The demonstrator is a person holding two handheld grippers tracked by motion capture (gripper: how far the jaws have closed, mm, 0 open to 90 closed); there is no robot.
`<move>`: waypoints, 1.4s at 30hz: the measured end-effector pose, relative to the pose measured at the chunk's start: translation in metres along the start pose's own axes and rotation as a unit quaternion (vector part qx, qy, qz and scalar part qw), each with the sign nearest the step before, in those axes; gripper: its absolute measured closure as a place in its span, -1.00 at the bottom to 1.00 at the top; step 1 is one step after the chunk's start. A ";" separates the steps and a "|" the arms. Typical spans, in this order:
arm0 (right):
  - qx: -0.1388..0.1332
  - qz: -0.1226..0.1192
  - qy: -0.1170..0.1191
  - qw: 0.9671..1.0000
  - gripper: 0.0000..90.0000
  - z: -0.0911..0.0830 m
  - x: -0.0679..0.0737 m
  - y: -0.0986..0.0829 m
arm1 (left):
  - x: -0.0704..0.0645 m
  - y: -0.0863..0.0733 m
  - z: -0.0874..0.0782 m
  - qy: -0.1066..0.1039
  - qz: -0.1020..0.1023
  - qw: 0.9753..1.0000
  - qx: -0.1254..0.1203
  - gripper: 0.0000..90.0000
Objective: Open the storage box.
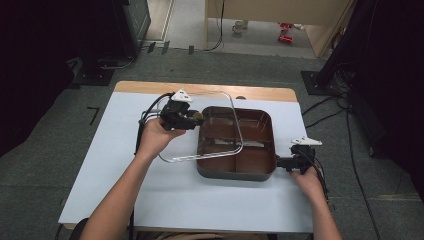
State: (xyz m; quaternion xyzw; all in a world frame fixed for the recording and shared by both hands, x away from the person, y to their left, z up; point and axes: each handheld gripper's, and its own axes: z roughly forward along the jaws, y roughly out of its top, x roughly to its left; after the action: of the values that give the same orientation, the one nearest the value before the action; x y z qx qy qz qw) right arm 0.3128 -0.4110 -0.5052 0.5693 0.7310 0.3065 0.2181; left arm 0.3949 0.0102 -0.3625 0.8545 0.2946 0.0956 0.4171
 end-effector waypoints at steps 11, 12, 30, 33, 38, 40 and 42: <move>0.000 0.000 0.000 1.000 -1.00 0.000 0.000 0.000 | 0.031 -0.025 -0.028 0.036 -0.037 0.999 0.002 0.31; 0.000 -0.001 0.000 1.000 -1.00 0.000 0.000 0.000 | 0.035 -0.028 -0.031 0.042 -0.042 0.998 0.001 0.31; 0.000 -0.002 -0.001 1.000 -1.00 0.000 0.000 0.000 | 0.086 -0.067 -0.051 0.108 -0.090 0.990 0.021 0.31; 0.000 -0.002 -0.001 1.000 -1.00 0.000 0.000 0.000 | 0.095 -0.077 -0.049 0.116 -0.101 0.988 0.027 0.31; 0.000 -0.002 -0.001 1.000 -1.00 0.000 0.000 0.000 | 0.108 -0.090 -0.045 0.123 -0.114 0.985 0.030 0.31; 0.000 -0.002 -0.001 1.000 -1.00 0.000 0.000 0.000 | 0.112 -0.095 -0.042 0.125 -0.114 0.985 0.037 0.31; 0.000 -0.002 -0.001 1.000 -1.00 0.000 0.000 0.000 | 0.116 -0.101 -0.038 0.128 -0.120 0.984 0.041 0.31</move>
State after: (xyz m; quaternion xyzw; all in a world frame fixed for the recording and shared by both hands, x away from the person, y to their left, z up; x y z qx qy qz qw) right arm 0.3129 -0.4108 -0.5053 0.5679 0.7321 0.3056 0.2194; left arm 0.4303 0.1514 -0.4259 0.8100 0.4498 0.1409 0.3489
